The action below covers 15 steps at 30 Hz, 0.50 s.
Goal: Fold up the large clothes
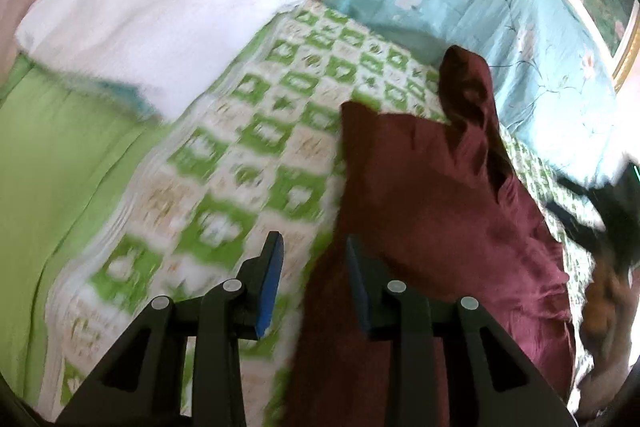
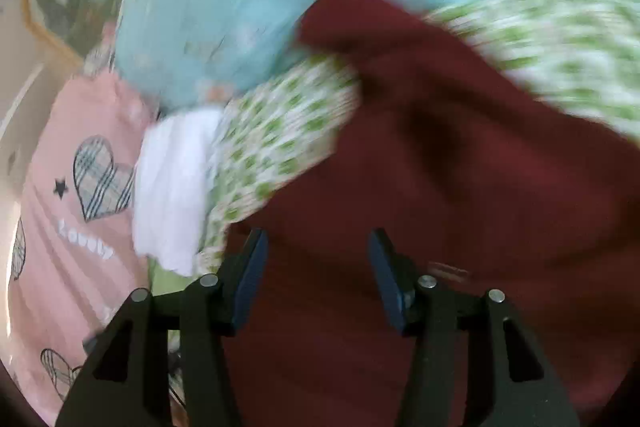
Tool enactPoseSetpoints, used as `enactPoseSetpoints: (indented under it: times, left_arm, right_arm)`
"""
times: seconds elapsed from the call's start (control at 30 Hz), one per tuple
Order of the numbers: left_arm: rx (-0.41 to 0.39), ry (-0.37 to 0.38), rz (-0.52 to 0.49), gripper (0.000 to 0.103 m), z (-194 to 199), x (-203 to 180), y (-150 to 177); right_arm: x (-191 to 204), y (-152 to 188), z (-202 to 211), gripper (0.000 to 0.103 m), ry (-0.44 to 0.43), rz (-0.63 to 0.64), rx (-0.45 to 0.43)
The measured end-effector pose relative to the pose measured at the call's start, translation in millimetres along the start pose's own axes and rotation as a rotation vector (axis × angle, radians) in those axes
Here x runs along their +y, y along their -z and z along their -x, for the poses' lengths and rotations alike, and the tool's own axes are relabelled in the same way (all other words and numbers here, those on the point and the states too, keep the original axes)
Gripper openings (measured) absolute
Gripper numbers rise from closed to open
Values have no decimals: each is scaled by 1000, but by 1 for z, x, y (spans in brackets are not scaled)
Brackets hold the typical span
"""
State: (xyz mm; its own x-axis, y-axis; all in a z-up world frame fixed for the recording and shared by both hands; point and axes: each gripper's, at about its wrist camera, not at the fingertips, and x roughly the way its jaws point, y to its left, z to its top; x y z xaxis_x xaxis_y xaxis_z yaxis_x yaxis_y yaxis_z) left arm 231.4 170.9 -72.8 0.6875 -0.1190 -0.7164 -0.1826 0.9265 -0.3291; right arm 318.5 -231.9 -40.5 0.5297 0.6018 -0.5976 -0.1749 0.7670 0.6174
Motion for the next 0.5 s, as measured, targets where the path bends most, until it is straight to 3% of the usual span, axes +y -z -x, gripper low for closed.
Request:
enactPoseSetpoints:
  times: [0.13,0.23,0.4,0.5]
  left_arm:
    - [-17,-6,-53,34,-12,-22,-17]
    - [-18,-22,-89,34,-21,-34,-23]
    - [3,-92,-151,38,-44,-44,-25]
    - [37,-119,-162,39,-56,-39,-22]
  right_arm:
    - [-60,28,81,57,194,-47,-88]
    - [-92,44,109,57,258,-86,-96]
    - [-111,51,112,57,309,-75,-75]
    - [-111,48,93,57,313,-50,-31]
